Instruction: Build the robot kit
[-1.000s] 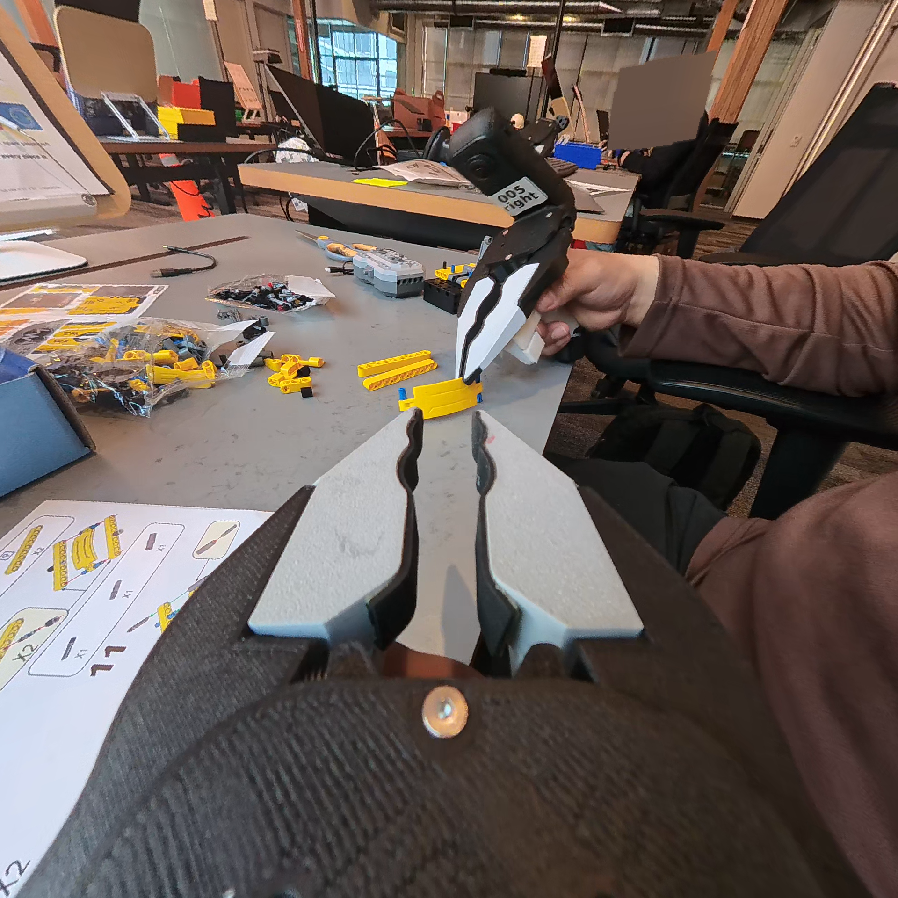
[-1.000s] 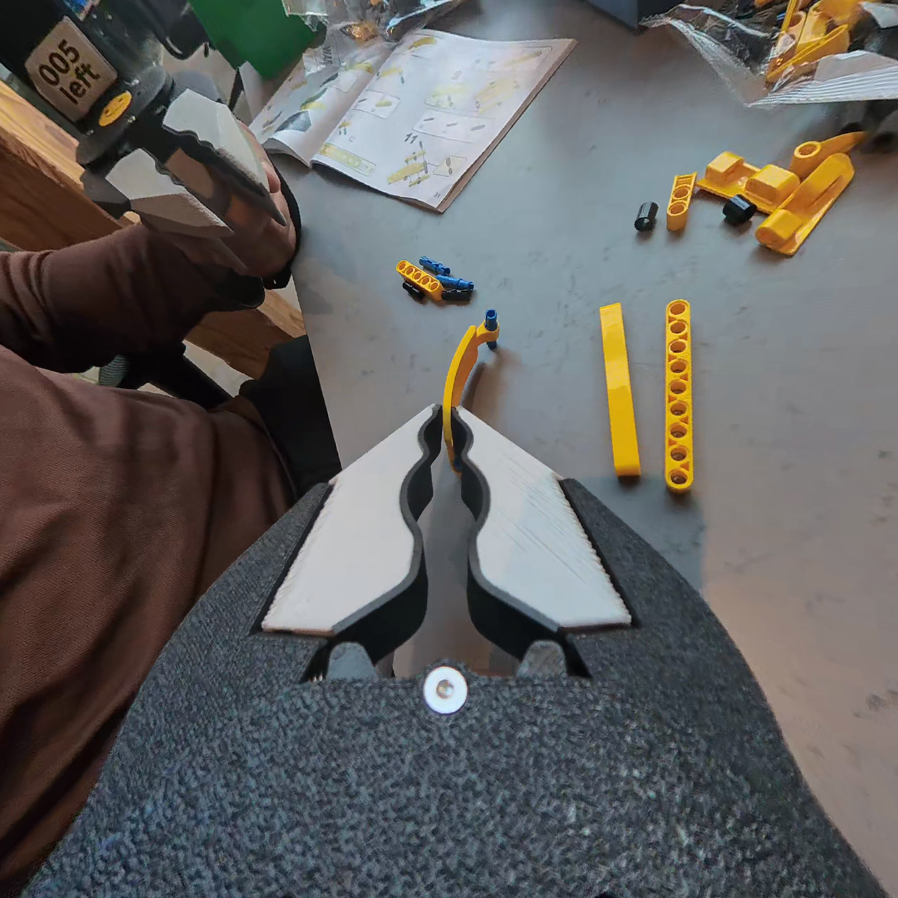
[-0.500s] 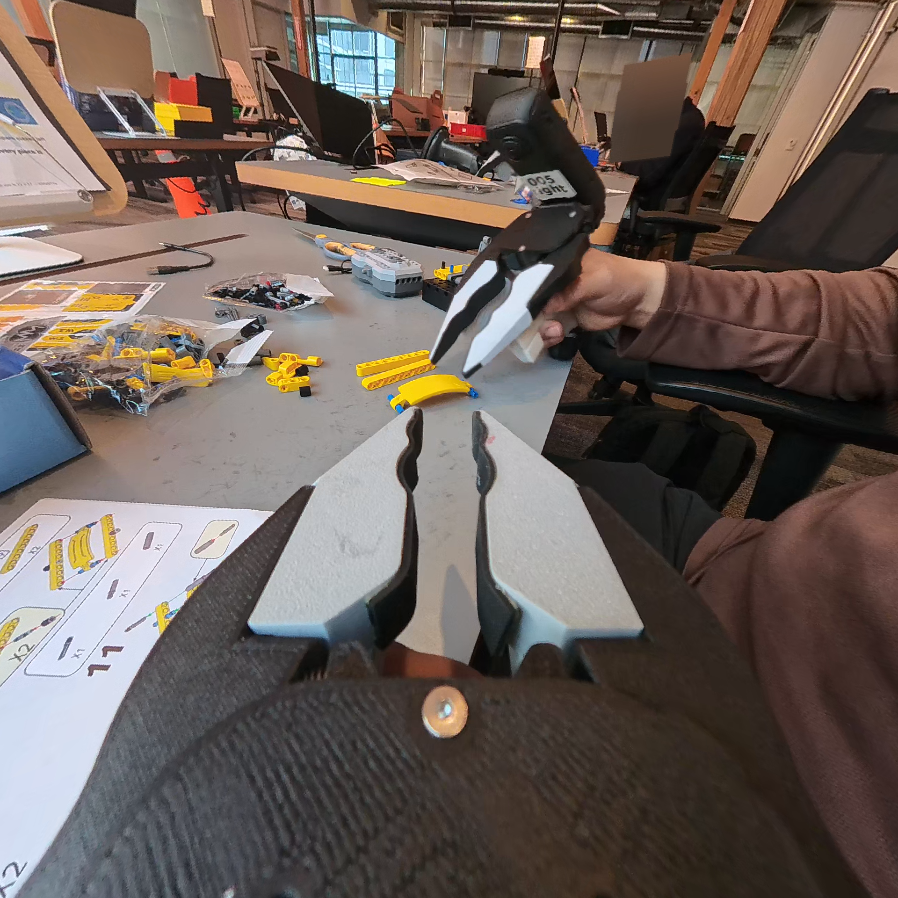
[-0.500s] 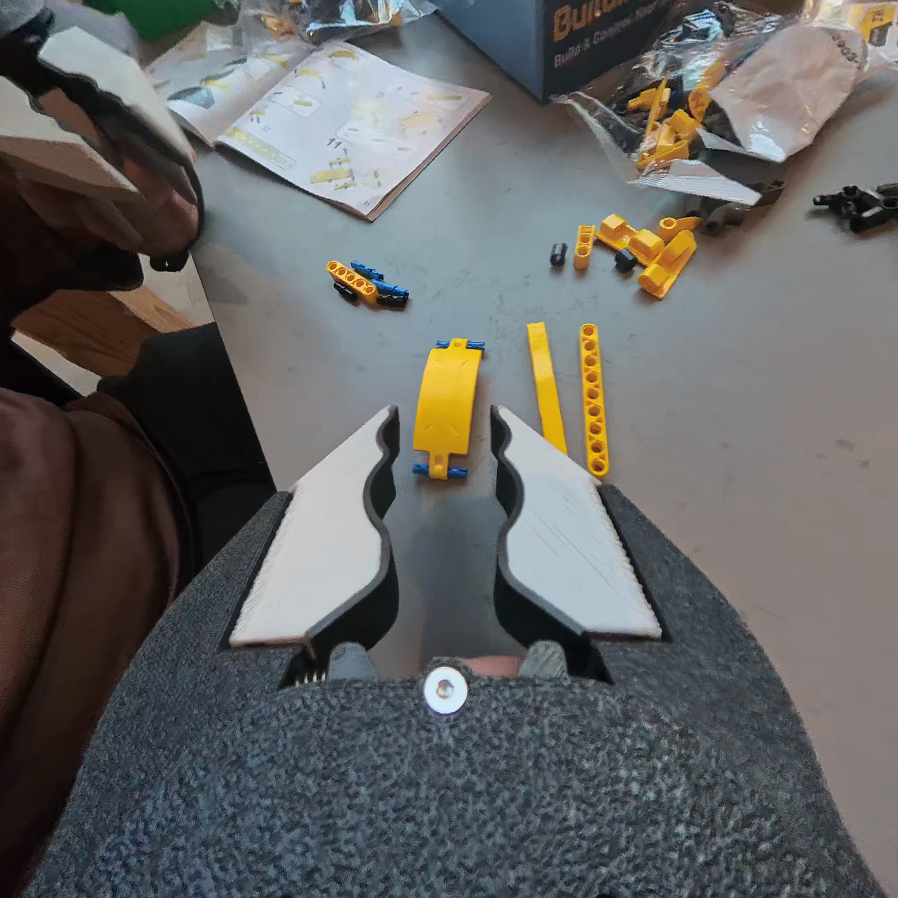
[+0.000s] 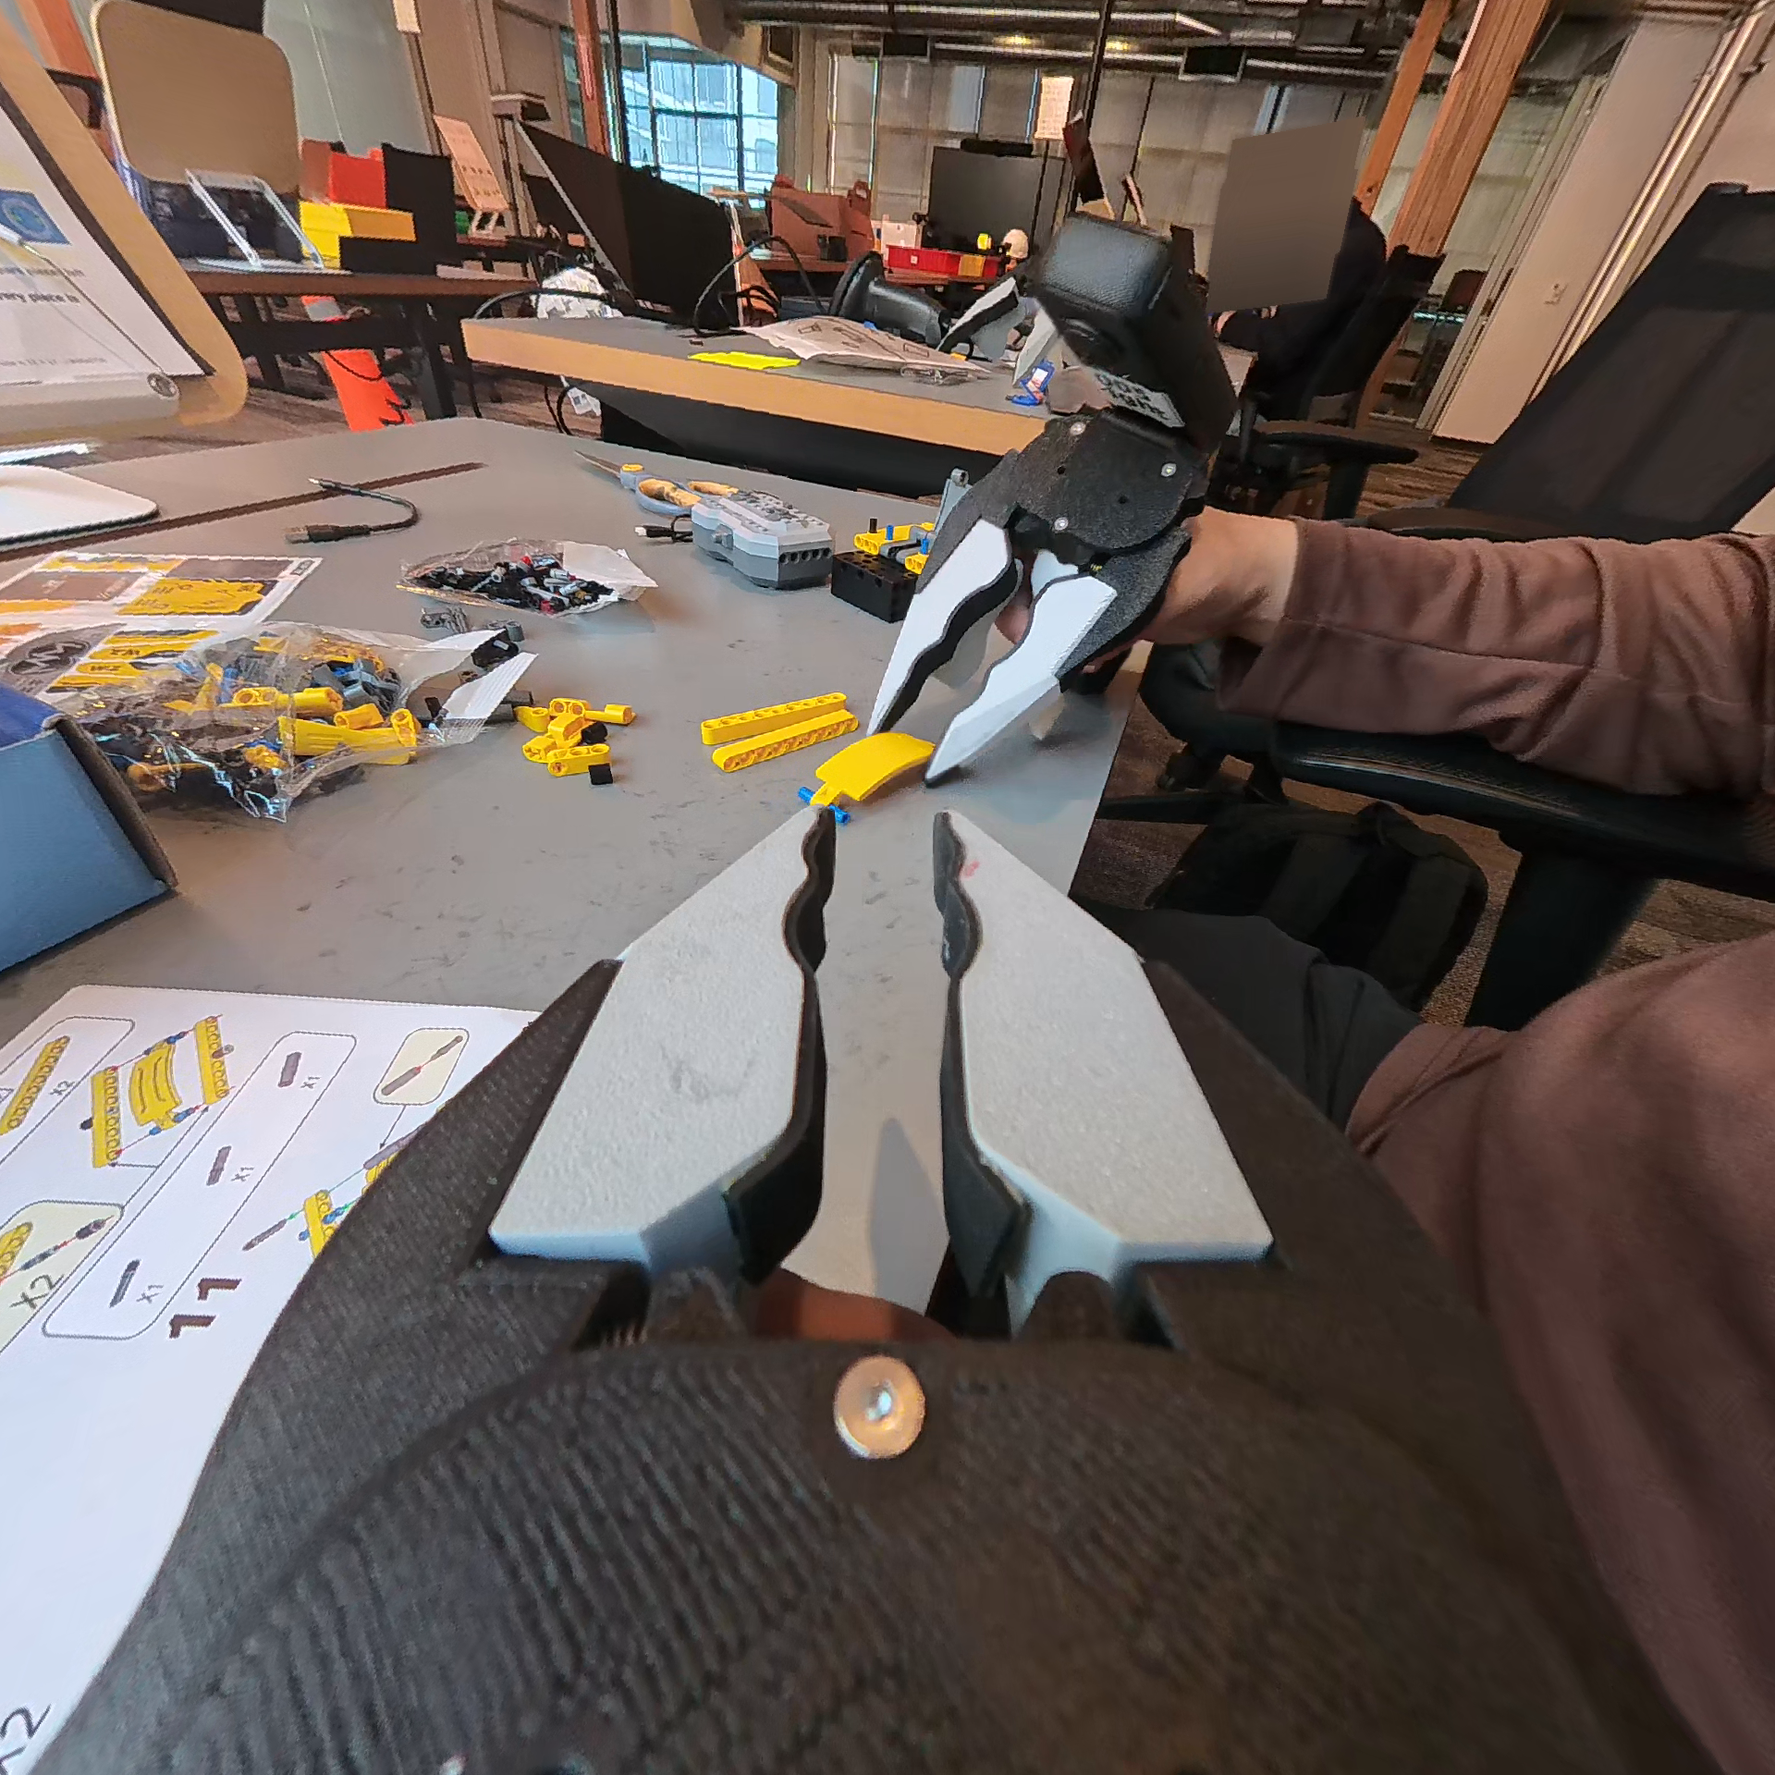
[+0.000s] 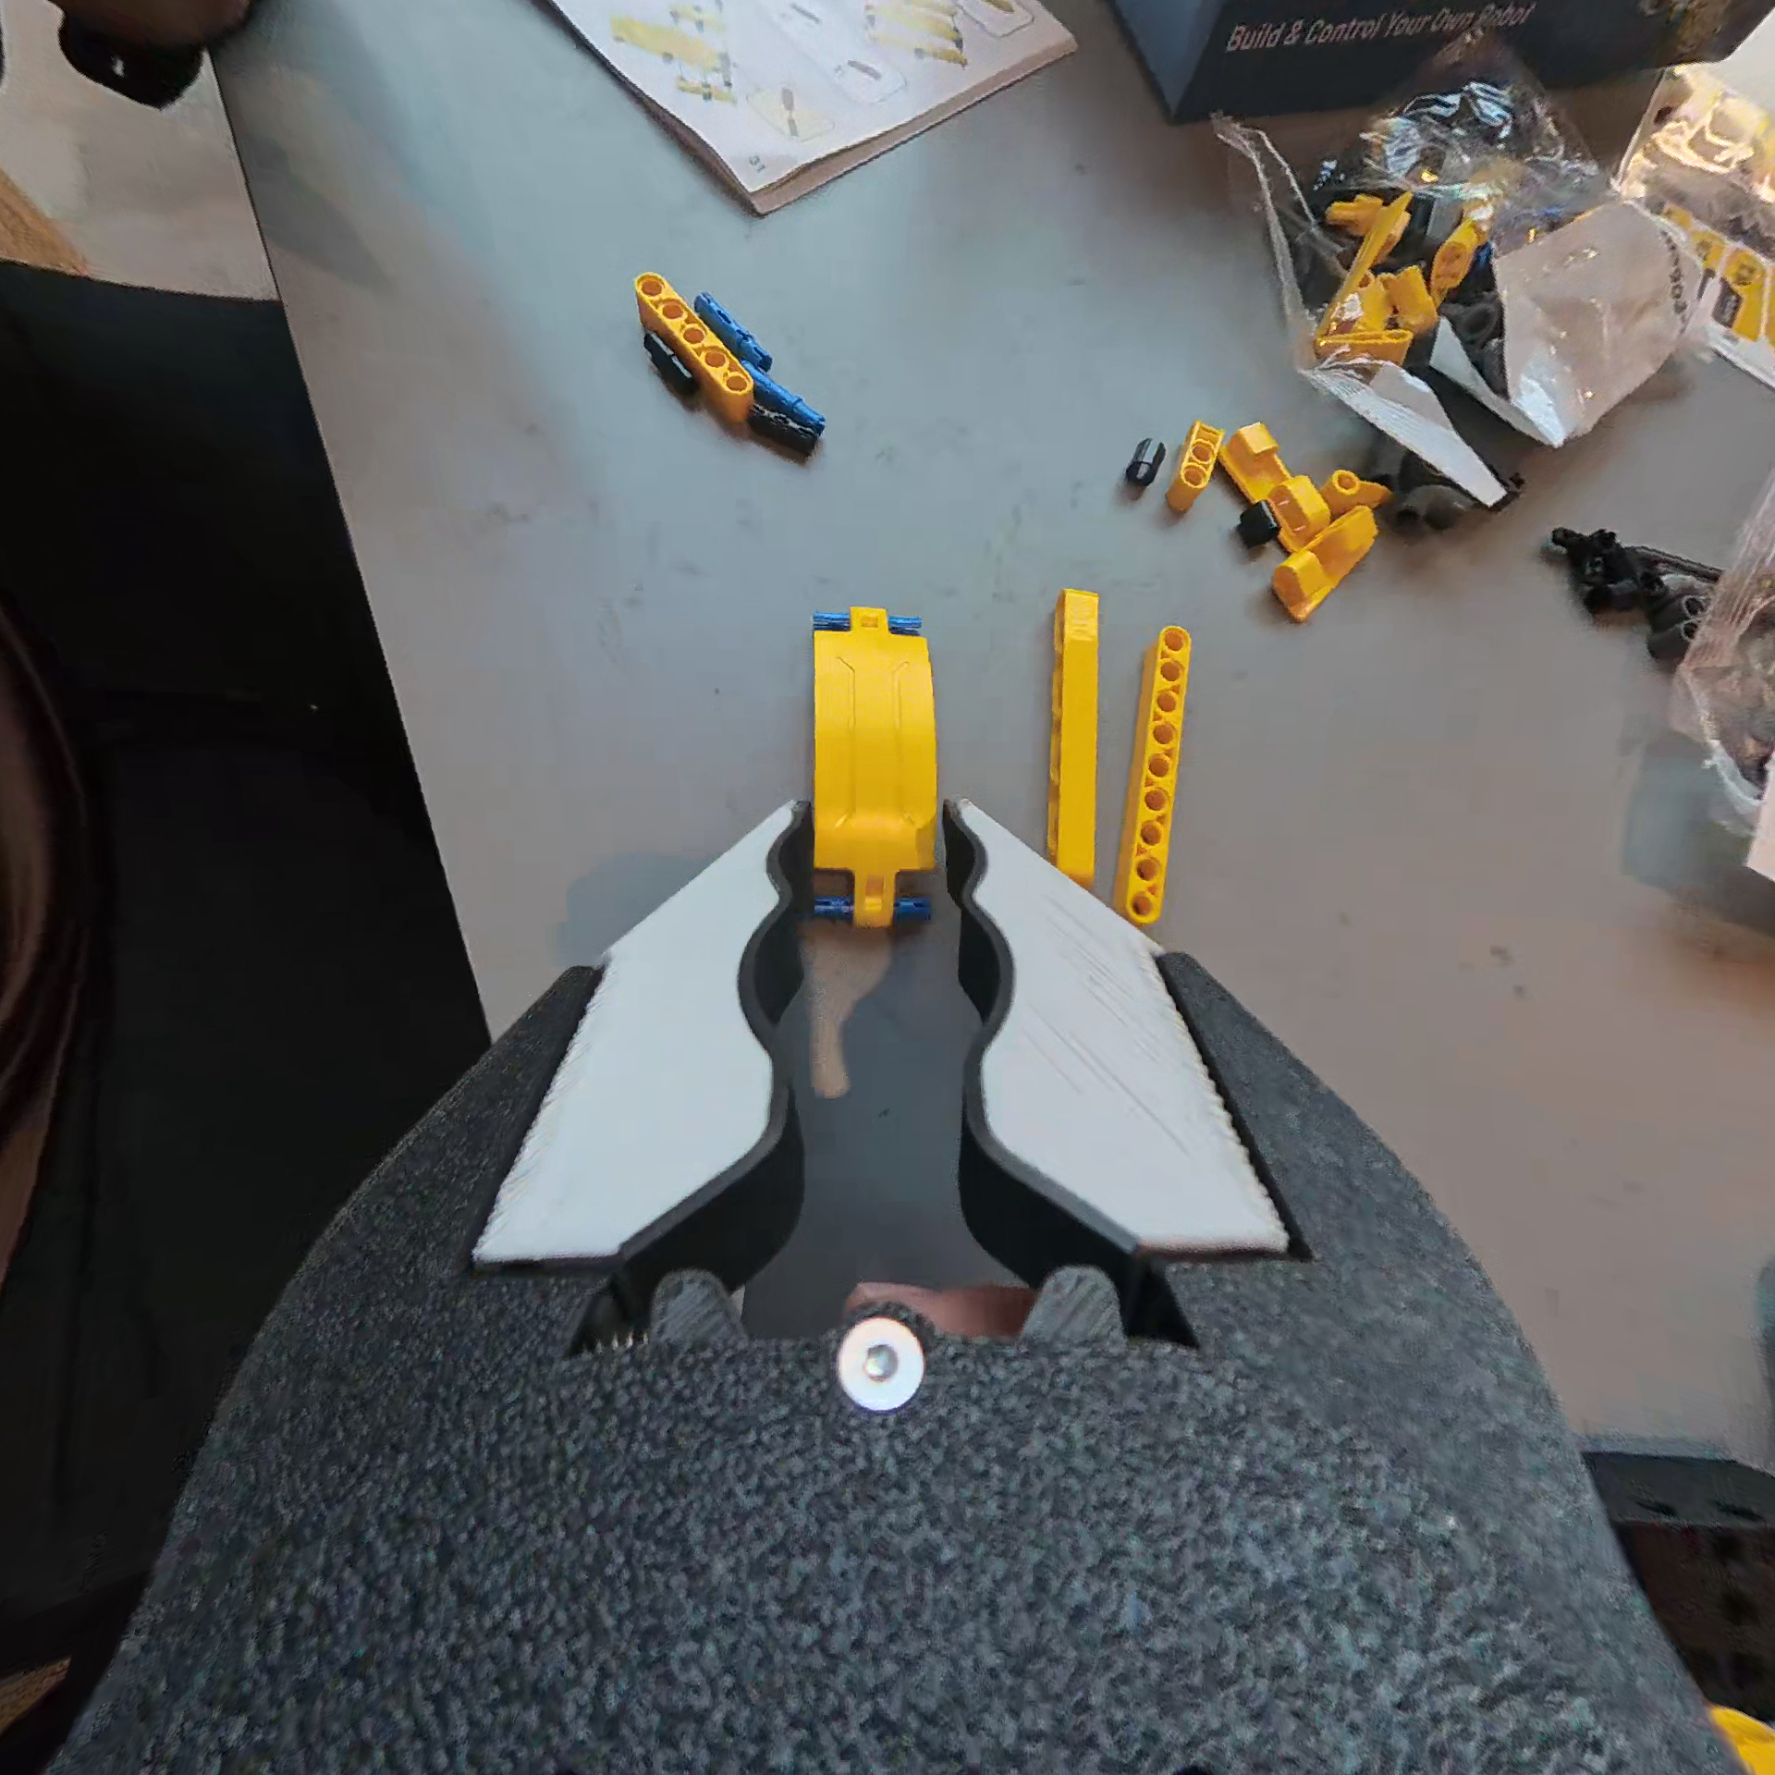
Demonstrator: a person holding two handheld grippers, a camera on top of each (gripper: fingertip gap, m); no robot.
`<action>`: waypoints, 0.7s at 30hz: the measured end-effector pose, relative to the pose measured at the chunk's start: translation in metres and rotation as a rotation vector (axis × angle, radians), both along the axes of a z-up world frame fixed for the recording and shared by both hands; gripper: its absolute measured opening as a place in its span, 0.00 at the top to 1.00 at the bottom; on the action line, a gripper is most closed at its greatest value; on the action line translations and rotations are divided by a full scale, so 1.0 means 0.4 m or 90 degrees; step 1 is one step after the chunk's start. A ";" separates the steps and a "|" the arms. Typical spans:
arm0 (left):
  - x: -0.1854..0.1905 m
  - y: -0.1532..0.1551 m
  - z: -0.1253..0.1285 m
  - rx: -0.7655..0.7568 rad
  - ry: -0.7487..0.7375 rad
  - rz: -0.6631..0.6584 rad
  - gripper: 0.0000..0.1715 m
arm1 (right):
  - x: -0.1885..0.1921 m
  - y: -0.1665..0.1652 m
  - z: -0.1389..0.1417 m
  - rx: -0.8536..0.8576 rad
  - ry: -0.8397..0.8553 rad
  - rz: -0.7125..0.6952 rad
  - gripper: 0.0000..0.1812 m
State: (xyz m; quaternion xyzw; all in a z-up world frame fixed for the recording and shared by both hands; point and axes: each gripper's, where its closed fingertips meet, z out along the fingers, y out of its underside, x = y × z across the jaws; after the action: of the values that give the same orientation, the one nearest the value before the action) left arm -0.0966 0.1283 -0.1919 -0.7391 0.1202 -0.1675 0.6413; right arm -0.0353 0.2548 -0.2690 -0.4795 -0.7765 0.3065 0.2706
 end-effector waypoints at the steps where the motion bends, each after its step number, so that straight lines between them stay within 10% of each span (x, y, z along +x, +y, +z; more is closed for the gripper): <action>1: 0.000 0.000 -0.001 -0.001 0.001 0.000 0.90 | 0.001 0.000 0.001 0.010 0.006 0.018 0.86; 21: 0.001 0.001 -0.002 -0.003 0.003 0.000 0.90 | -0.043 0.043 0.088 -0.087 0.128 -0.022 0.84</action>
State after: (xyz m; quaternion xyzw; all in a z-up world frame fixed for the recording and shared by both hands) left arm -0.0963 0.1288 -0.1927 -0.7408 0.1209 -0.1660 0.6396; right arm -0.0525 0.2720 -0.2339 -0.4773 -0.7143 0.4004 0.3188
